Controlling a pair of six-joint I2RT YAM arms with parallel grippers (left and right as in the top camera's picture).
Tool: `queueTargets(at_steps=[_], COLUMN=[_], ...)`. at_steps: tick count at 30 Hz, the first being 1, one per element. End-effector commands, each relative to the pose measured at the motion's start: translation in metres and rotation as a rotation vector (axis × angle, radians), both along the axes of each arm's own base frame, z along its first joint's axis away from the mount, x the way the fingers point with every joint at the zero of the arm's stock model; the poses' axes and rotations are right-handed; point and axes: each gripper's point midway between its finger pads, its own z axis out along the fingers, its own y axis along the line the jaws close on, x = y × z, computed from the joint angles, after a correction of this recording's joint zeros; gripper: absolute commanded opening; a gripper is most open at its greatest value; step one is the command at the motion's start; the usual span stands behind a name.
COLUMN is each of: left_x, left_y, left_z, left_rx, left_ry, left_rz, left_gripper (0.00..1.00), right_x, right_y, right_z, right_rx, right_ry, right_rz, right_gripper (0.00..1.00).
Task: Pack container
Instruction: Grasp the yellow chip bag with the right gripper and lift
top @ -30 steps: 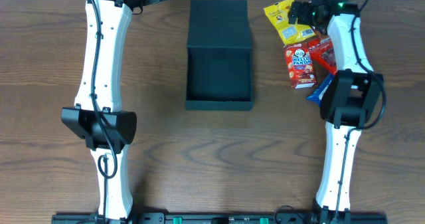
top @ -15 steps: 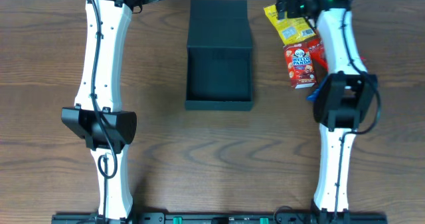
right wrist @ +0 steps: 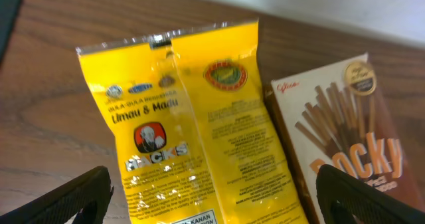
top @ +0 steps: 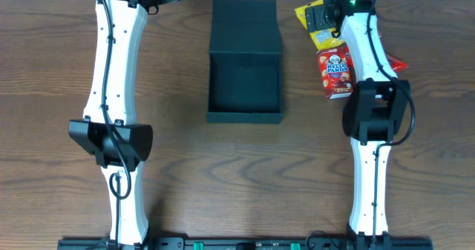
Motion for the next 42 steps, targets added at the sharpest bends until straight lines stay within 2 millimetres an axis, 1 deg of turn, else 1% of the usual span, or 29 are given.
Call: queueTargets(at_steps=[1,5,9,10,11,15,16,17,19,20,21,23,27,28,30,33,35,37,38,39,42], left_x=[0.001,0.001,0.001,0.001,0.001,0.001,0.001,0.001,0.001,0.001,0.001,0.001,0.001,0.001,0.001,0.001,0.001,0.001,0.001,0.001,0.001], left_y=[0.003,0.003,0.003,0.003,0.003,0.003,0.003,0.003,0.003,0.003,0.003,0.003,0.003,0.003,0.003,0.003,0.003,0.004,0.006,0.008,0.02], left_z=[-0.004,-0.004,-0.004,-0.004,-0.004,-0.004,-0.004,-0.004,-0.004,-0.004,-0.004,-0.004,-0.004,-0.004,-0.004,-0.004,-0.004,-0.004,-0.004,-0.004,-0.004], left_rx=[0.021,0.021,0.021,0.021,0.021,0.021,0.021,0.021,0.021,0.021,0.021,0.021,0.021,0.021,0.021,0.021,0.021,0.024,0.034,0.045,0.095], left_ry=[0.008,0.008,0.008,0.008,0.008,0.008,0.008,0.007,0.008,0.008,0.007,0.007,0.008,0.008,0.008,0.008,0.008,0.007,0.007,0.006,0.005], left_rz=[-0.006,-0.005,-0.006,-0.006,-0.006,-0.006,-0.006,-0.006,-0.006,-0.006,-0.006,-0.006,-0.006,-0.006,-0.005,-0.006,-0.005,-0.002,0.006,0.015,0.057], left_gripper=[0.95,0.95,0.95,0.95,0.95,0.95,0.95,0.95,0.95,0.95,0.95,0.95,0.95,0.95,0.95,0.95,0.95,0.95,0.95,0.95,0.95], right_x=[-0.008,-0.009,-0.012,-0.014,-0.016,-0.015,-0.014,-0.014,-0.014,-0.014,-0.014,-0.015,-0.016,-0.016,-0.014,-0.007,-0.004,-0.001,0.0,0.001,0.0], right_y=[-0.005,-0.007,-0.002,-0.001,-0.001,-0.001,-0.001,-0.003,-0.005,-0.006,-0.006,-0.006,-0.005,-0.004,0.0,0.001,0.001,0.001,0.001,0.002,0.007], right_z=[-0.03,-0.031,-0.045,-0.052,-0.057,-0.059,-0.058,-0.059,-0.06,-0.061,-0.061,-0.061,-0.06,-0.057,-0.048,-0.023,-0.011,0.006,0.017,0.033,0.087], right_rx=[-0.026,-0.018,0.008,0.018,0.021,0.024,0.023,0.024,0.024,0.024,0.024,0.021,0.021,0.021,0.021,0.023,0.024,0.026,0.026,0.028,0.034], right_ry=[0.063,0.071,0.097,0.111,0.122,0.119,0.117,0.115,0.117,0.118,0.12,0.121,0.125,0.122,0.108,0.055,0.029,-0.002,-0.02,-0.048,-0.133], right_rz=[-0.002,-0.005,0.007,0.005,0.001,-0.005,-0.005,-0.007,-0.011,-0.012,-0.013,-0.014,-0.012,-0.01,-0.004,-0.002,-0.002,-0.002,-0.001,-0.001,0.005], right_gripper=[0.98,0.95,0.91,0.9,0.92,0.9,0.88,0.8,0.63,0.5,0.47,0.45,0.38,0.34,0.25,0.11,0.07,0.05,0.03,0.02,0.01])
